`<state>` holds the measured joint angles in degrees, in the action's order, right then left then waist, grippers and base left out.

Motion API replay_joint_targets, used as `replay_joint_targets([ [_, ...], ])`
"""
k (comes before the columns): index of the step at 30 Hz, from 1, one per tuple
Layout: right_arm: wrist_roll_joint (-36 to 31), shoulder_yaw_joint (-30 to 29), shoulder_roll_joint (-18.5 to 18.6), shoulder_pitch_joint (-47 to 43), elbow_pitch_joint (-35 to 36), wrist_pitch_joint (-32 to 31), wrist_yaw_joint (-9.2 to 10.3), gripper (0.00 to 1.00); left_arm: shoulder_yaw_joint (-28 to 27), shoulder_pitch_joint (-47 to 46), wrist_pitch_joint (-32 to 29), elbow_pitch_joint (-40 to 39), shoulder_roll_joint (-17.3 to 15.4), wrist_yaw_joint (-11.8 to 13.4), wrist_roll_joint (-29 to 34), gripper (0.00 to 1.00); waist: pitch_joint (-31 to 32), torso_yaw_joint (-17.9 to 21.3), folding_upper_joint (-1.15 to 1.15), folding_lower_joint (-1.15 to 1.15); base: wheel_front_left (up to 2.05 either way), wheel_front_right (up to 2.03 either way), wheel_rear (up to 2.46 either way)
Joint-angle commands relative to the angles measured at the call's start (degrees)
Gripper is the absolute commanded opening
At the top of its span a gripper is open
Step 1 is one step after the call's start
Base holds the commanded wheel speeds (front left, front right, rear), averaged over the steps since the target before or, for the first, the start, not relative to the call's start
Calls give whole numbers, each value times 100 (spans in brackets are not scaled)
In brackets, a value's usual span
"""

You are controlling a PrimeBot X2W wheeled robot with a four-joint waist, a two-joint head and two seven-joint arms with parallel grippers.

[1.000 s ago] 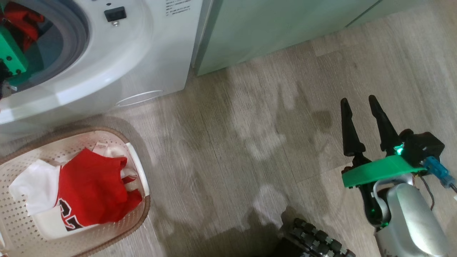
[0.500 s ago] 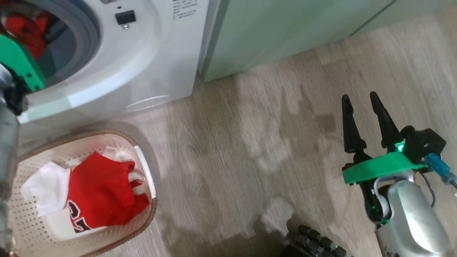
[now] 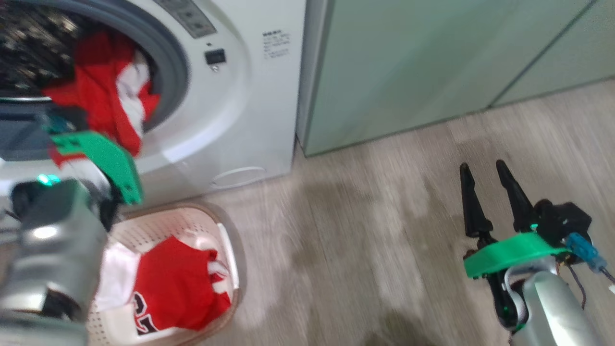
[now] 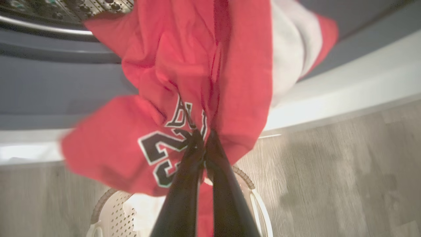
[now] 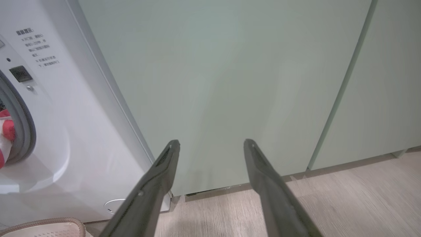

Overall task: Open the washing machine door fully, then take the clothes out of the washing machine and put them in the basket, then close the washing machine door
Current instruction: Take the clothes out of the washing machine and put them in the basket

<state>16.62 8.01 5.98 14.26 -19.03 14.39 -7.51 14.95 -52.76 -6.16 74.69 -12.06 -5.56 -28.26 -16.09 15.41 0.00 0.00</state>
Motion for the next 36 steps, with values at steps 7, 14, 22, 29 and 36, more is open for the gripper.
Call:
replay_joint_targets([
  [7, -8, 61, 152, -245, 109, 61, 2, 100, 119, 701, 266, -88, 132, -136, -26, 0, 624, -470, 0, 0, 0, 0, 0],
  [14, 15, 38, 164, -310, 132, 61, 2, 100, 207, 1305, 239, -83, 365, -176, -156, 0, 670, -662, 0, 0, 0, 0, 0],
  [22, 27, 90, 165, -202, 196, 61, 2, 100, 314, 1846, -166, -77, 498, -186, -271, 0, 346, -619, 0, 0, 0, 0, 0],
  [29, 46, 77, 220, -68, 236, 61, 2, 100, 219, 2101, -559, -75, 377, -119, -460, 0, -88, -467, 0, 0, 0, 0, 0],
  [36, 42, 10, 276, 99, 327, 61, 2, 100, 181, 1783, -414, -74, 240, 130, -489, 0, -623, -401, 0, 0, 0, 0, 0],
])
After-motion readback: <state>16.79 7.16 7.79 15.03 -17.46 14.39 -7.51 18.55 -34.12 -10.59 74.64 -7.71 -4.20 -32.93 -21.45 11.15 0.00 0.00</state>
